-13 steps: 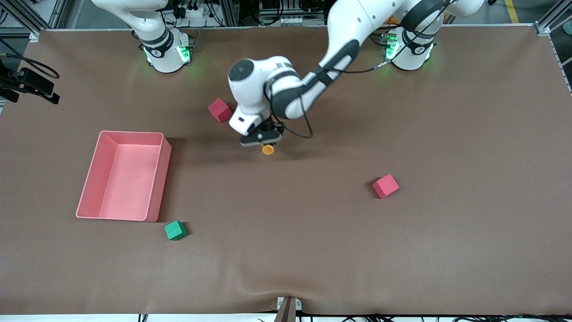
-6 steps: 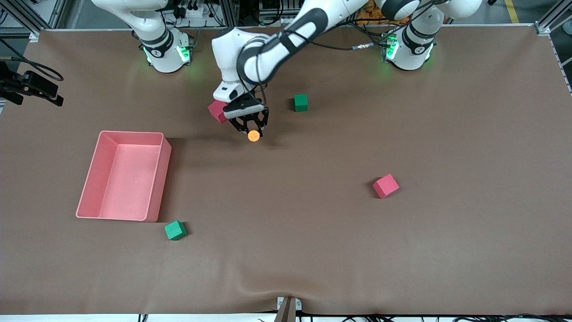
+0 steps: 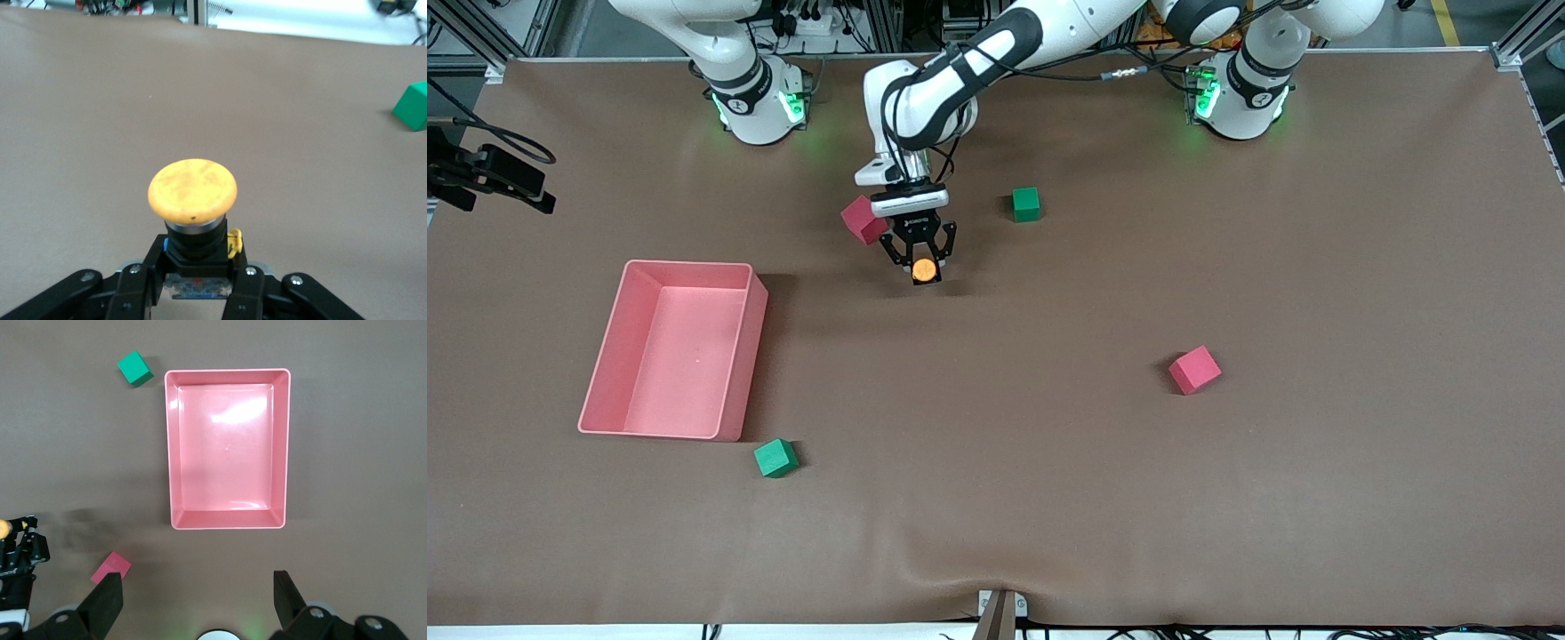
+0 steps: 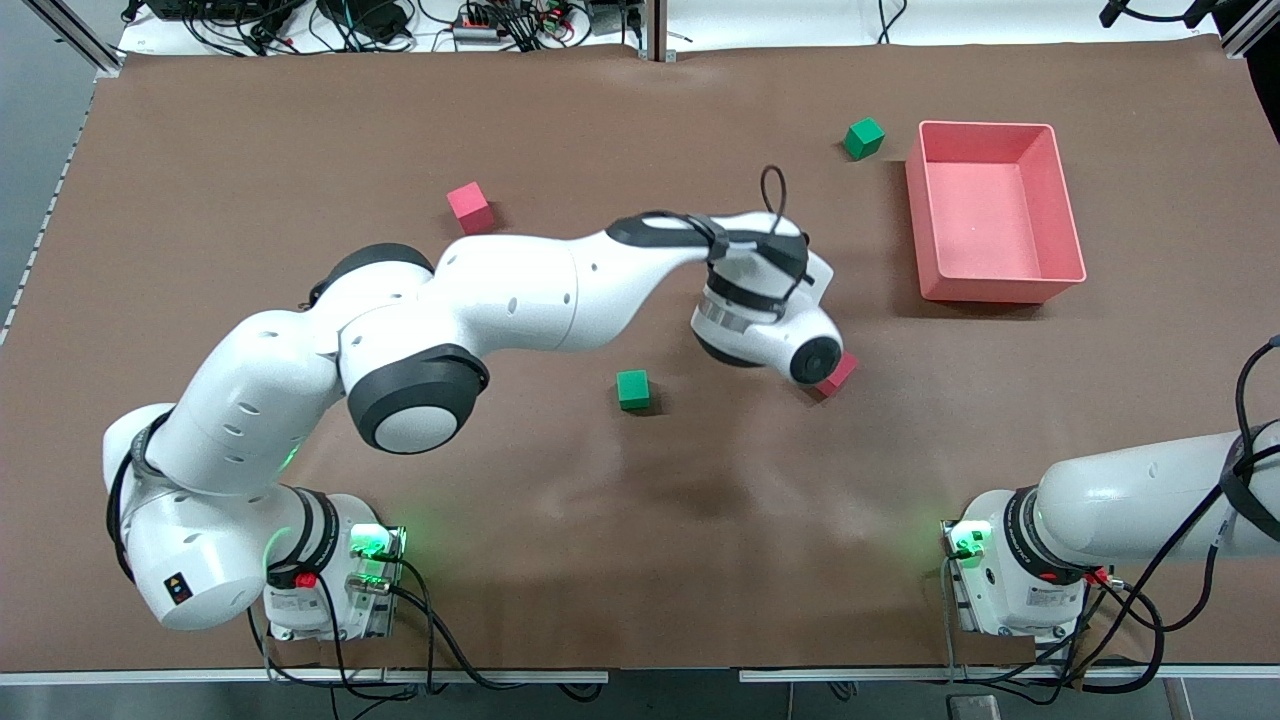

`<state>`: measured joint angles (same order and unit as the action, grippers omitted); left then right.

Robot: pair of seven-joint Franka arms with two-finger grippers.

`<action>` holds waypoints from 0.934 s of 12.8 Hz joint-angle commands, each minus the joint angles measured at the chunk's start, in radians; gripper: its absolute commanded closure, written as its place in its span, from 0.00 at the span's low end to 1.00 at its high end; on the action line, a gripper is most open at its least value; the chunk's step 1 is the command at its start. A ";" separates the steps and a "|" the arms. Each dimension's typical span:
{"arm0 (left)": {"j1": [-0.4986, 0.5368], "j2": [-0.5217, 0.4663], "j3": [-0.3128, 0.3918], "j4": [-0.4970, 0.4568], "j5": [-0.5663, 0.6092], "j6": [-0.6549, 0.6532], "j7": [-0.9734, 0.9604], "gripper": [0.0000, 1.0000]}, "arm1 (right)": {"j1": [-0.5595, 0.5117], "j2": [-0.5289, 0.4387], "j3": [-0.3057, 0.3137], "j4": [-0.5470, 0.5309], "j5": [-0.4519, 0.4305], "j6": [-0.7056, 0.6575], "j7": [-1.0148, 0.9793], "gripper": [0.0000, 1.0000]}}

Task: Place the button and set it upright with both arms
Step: 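Lift the button and turn it cap-up with the left gripper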

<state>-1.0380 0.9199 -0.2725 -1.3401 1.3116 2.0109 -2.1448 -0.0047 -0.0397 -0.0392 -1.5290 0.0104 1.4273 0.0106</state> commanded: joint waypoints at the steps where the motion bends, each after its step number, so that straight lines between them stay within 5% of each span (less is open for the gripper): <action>1: -0.016 0.057 0.015 -0.007 0.177 0.003 -0.137 1.00 | 0.002 0.018 -0.005 0.017 -0.003 0.018 0.011 0.00; 9: -0.103 0.158 0.049 -0.059 0.376 -0.017 -0.254 1.00 | -0.005 0.026 -0.005 0.017 -0.004 0.036 0.009 0.00; 10: -0.106 0.157 0.049 -0.059 0.376 -0.017 -0.267 0.20 | -0.005 0.026 -0.005 0.017 -0.003 0.036 0.009 0.00; 11: -0.123 0.157 0.049 -0.057 0.368 -0.020 -0.273 0.00 | -0.005 0.026 -0.005 0.017 -0.003 0.036 0.009 0.00; 12: -0.129 0.148 0.046 -0.057 0.359 -0.021 -0.283 0.00 | -0.005 0.026 -0.005 0.017 -0.003 0.036 0.009 0.00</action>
<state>-1.1457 1.0563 -0.2324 -1.4117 1.6583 1.9826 -2.3821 -0.0069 -0.0191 -0.0467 -1.5290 0.0101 1.4675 0.0106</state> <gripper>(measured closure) 0.419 0.000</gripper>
